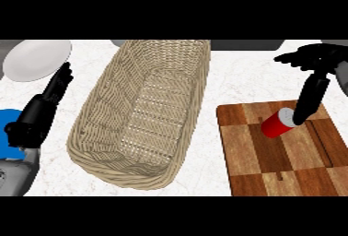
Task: Pick the can from the cutting board and place it in the basket
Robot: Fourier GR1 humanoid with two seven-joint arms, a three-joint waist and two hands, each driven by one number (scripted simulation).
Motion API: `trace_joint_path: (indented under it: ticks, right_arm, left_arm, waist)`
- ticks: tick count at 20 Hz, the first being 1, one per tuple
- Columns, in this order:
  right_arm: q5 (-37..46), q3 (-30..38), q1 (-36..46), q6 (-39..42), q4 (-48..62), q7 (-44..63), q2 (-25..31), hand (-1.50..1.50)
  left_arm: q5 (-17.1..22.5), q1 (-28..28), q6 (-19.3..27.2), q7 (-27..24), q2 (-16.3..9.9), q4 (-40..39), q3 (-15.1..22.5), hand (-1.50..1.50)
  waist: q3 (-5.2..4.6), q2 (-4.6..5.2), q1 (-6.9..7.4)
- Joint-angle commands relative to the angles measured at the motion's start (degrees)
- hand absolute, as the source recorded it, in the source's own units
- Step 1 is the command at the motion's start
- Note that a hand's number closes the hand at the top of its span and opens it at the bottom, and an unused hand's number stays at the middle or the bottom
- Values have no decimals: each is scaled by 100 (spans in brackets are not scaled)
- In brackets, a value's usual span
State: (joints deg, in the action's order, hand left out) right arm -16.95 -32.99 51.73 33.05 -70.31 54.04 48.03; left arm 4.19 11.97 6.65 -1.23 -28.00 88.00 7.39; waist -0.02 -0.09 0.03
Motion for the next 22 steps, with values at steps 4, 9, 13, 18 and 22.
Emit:
trace_joint_path:
  ticks: [4,9,13,18,22]
  right_arm:
    - [349,341,-389,249,-212,479,-128,-150]
    - [804,457,-1291,-99,-1026,279,10,-150]
    - [1337,551,-1249,-111,-817,200,-450,-150]
    - [1916,834,-1299,-209,-401,58,-997,-150]
    - [2130,1160,-1768,-26,-899,-86,-961,-150]
  left_arm:
    - [76,-29,-346,-24,-45,-96,-373,0]
    - [-245,-118,-160,-113,252,-63,-283,0]
    - [-230,-460,-428,6,105,480,-385,0]
    - [-372,-325,-401,199,362,477,-440,0]
    - [-484,-6,-400,363,619,255,-499,0]
  waist:
    - [-1,3,3]
    - [1,-12,-61]
    - [1,-4,41]
    - [2,4,44]
    - [2,0,-7]
